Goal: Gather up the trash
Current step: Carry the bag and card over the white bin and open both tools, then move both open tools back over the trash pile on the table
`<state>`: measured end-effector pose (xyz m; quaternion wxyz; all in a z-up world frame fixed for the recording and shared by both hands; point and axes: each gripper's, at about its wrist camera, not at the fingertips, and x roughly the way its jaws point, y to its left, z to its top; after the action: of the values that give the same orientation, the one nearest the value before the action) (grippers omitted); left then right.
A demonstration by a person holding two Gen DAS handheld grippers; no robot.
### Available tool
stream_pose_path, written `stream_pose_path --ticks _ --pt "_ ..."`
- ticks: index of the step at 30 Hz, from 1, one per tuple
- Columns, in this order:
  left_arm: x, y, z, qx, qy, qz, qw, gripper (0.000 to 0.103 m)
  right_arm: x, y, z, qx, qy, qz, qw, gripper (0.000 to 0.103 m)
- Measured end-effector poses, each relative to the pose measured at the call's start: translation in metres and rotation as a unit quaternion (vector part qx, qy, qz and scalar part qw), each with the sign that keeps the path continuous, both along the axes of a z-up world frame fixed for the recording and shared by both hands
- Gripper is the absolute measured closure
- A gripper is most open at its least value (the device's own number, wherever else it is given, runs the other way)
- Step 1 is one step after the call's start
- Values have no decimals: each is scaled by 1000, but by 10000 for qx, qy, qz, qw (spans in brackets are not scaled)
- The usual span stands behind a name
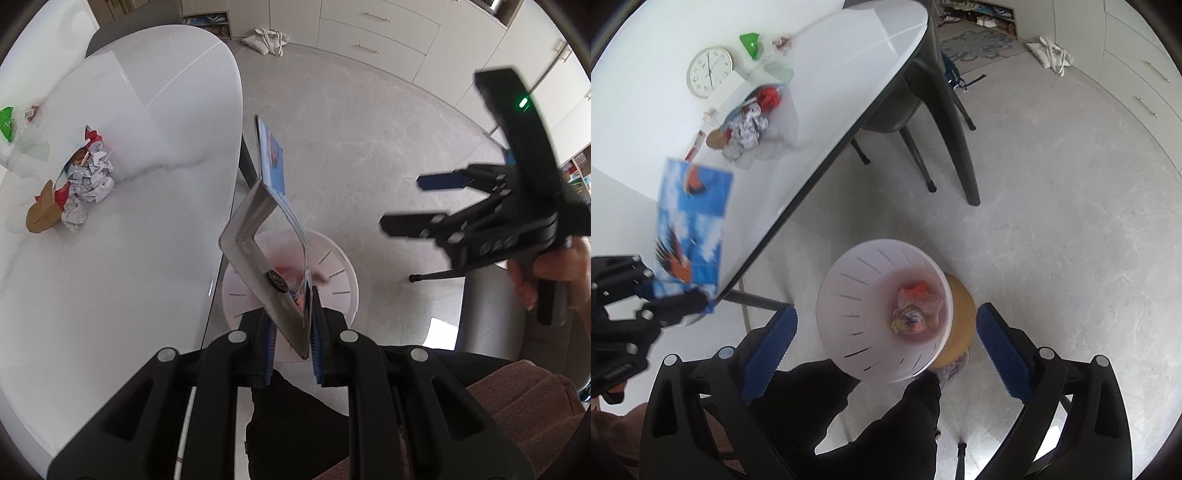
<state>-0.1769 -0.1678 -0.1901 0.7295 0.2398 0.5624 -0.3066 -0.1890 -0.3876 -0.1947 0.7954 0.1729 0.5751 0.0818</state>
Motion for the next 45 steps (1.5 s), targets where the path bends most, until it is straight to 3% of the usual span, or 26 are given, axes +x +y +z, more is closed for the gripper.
stream_pose_path --ticks 4,6,8,10,14,28,36,41,45 --pt "-4 -8 -12 252 -45 -182 9995 87 -3 -12 18 -136 -125 -113 9998 6" --pt "-7 -12 -17 334 -19 -296 9990 78 -4 -17 23 -173 -151 -161 9996 6" --pt "-9 -16 -22 415 -46 -368 9984 50 -6 -21 26 -175 -166 -219 9995 6" --pt "-10 -20 -24 477 -148 -428 9978 30 -9 -26 27 -189 -156 -265 9993 6" --pt "-9 -24 -20 488 -228 -454 9975 13 -10 -27 26 -208 -107 -338 9992 6" --pt "28 4 32 -17 -660 388 9971 8 3 -14 66 -372 -508 -325 9975 4" --pt "49 29 42 -117 -737 711 9947 8 22 8 82 -401 -696 -225 9965 4" --pt "68 53 51 -172 -891 930 9915 8 37 29 92 -382 -831 -147 9957 4" --pt "95 89 60 -206 -993 1384 9852 8 57 54 107 -314 -1094 -44 9935 4"
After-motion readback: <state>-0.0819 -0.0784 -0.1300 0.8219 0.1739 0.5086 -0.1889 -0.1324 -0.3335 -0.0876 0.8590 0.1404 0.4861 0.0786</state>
